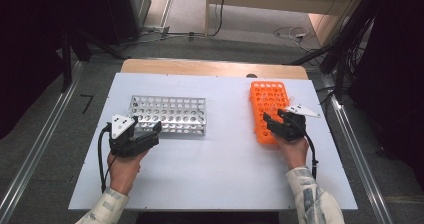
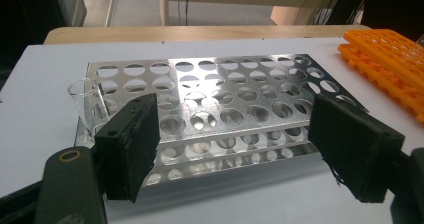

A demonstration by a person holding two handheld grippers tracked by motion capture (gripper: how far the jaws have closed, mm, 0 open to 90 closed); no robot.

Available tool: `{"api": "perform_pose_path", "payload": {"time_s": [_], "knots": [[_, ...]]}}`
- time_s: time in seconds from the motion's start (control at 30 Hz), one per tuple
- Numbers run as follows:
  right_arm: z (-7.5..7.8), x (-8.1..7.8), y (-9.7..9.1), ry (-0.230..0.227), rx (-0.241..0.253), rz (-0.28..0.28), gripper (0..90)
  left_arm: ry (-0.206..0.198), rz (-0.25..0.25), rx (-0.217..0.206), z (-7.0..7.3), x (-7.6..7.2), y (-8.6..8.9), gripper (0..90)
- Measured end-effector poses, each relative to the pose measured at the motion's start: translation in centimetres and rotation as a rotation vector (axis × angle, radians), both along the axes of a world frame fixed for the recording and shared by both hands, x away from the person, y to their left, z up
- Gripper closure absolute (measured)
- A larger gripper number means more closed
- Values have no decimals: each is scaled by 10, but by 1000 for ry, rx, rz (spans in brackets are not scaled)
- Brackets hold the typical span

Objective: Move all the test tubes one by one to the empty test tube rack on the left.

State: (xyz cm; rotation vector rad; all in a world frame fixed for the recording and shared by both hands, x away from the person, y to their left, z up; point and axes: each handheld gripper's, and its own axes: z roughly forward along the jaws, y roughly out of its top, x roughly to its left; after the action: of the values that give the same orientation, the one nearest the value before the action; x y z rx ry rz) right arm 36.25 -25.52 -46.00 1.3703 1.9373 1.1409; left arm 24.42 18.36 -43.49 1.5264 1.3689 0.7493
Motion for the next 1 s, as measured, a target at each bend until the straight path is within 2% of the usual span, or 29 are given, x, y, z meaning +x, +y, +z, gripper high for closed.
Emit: {"api": "perform_pose_path", "payload": {"time_s": [0.23,0.27,0.53,0.9,1.0], "knots": [[-4,5,2,16,-21,-12,534,2,2,-1,-1,0,0,206],[-4,5,3,12,-40,-15,548,1,2,-1,-1,0,0,206],[-6,8,7,9,-68,-22,653,5,3,0,-1,0,0,206],[-8,10,9,19,-85,-32,684,8,4,1,-1,-1,1,207],[-8,10,9,20,-88,-36,717,8,2,0,-2,0,1,207]]}}
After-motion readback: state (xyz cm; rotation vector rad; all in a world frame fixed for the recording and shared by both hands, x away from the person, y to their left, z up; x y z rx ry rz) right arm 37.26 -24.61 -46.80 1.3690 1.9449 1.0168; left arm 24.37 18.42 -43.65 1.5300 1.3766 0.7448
